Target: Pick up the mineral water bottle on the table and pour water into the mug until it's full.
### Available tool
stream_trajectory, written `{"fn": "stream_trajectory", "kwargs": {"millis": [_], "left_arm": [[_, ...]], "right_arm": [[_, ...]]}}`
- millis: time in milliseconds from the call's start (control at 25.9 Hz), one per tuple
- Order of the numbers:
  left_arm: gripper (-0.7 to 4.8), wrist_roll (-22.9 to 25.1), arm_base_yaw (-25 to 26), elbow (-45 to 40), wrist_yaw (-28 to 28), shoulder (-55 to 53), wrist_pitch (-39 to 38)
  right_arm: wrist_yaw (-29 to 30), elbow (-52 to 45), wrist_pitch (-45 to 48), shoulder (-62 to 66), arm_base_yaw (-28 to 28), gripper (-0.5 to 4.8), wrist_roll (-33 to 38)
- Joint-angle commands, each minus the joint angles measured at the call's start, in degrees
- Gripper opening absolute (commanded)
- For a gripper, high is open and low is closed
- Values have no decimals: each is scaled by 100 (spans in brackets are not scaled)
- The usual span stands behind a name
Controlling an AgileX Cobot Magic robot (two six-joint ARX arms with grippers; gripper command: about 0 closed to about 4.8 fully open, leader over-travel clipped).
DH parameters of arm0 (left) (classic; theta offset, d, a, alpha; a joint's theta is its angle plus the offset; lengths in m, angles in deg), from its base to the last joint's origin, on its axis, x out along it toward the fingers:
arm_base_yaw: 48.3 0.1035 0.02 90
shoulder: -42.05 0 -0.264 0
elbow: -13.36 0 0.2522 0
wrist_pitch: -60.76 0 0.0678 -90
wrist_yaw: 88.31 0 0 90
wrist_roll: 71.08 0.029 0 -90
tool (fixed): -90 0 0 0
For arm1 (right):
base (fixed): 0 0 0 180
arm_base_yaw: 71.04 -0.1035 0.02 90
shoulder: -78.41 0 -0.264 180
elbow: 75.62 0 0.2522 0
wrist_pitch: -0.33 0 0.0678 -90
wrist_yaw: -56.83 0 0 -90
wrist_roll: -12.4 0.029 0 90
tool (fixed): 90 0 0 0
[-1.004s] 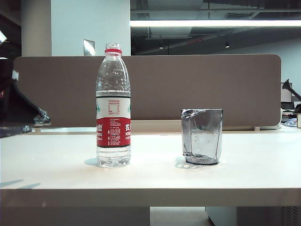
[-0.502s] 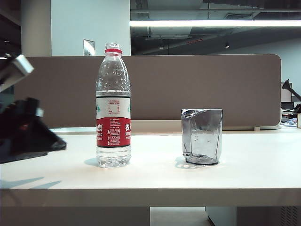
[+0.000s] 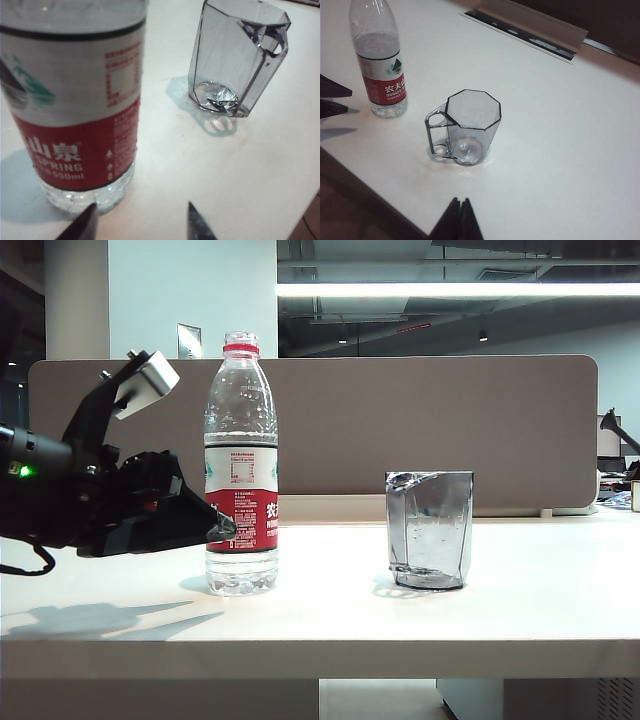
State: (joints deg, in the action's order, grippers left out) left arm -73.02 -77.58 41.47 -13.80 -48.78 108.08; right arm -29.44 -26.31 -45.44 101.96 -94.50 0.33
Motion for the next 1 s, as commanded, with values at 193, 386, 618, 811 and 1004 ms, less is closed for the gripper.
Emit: {"fn": "stream_trajectory", "kwargs": {"millis": [193,386,618,811,1004], "left_arm": [[479,160,11,4,136,11,131],[479,190,11,7,133,11,190],[479,-175,9,7,404,9,116],[479,-144,11,13,1034,9,332],[479,-138,11,168,778,-83,619]], "right_arm": [[-17,24,98,-11,-7,4,-20],[-17,24,96,-11,-7,4,-20],[-17,24,98,-11,-7,4,-22],[-15,24,96,-11,-7,4,-22],[-17,24,98,-11,-7,4,-22]]}}
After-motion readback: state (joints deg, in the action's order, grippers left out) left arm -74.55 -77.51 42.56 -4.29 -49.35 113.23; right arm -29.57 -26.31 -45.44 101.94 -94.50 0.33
